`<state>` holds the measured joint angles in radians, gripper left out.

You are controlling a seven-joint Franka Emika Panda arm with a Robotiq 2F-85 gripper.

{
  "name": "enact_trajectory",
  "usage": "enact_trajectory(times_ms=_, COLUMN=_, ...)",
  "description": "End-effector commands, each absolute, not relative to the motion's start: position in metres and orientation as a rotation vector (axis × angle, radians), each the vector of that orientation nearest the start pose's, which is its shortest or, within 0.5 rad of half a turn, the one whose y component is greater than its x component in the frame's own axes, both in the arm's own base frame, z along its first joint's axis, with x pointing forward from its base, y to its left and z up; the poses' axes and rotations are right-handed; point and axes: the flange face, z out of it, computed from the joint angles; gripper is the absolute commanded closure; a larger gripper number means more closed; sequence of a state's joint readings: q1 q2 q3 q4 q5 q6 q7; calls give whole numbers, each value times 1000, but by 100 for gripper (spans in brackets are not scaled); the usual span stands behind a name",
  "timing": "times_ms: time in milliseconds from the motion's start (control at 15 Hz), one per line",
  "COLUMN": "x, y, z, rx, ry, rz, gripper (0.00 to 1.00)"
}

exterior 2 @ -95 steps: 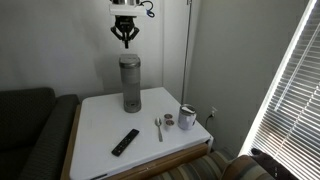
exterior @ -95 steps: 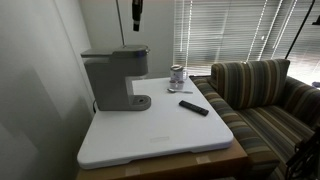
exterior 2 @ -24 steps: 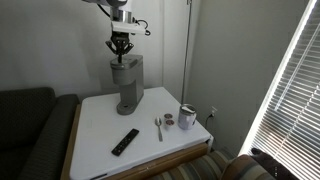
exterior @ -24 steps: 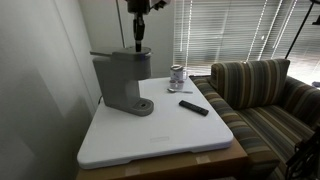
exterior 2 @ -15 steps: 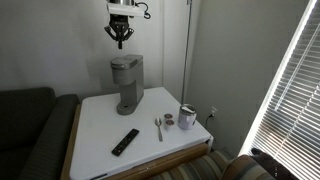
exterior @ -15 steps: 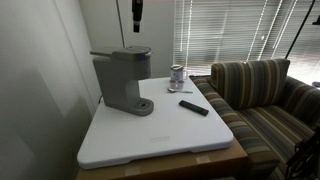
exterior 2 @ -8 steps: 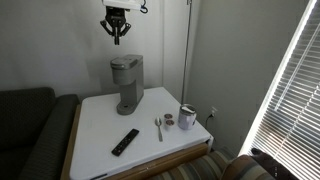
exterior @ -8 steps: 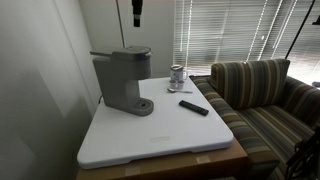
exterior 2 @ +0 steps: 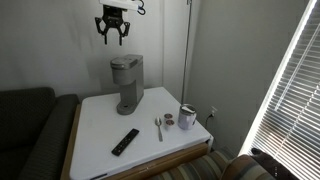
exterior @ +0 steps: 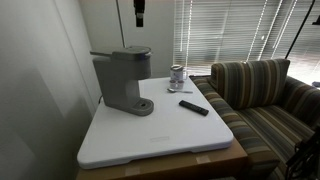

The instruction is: Press the button at the top the machine

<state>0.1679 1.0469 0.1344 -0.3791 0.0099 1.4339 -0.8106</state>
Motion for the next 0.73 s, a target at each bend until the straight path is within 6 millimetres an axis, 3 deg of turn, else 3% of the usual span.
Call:
enact_trajectory(times_ms=0, x=745, y=166, z=463, rx=-2629, ry=-1467, rz=-18, gripper=3)
enact_trajectory(times_ms=333, x=737, y=166, z=472, rx=-2607, ry=-1440, rz=20, gripper=0)
enact_trajectory(times_ms=400, x=743, y=169, z=463, rx=-2628, ry=-1456, rz=-12, gripper=0)
enact_trajectory(times_ms=667, x=742, y=170, z=465, rx=-2619, ry=-1457, rz=-4, gripper=0)
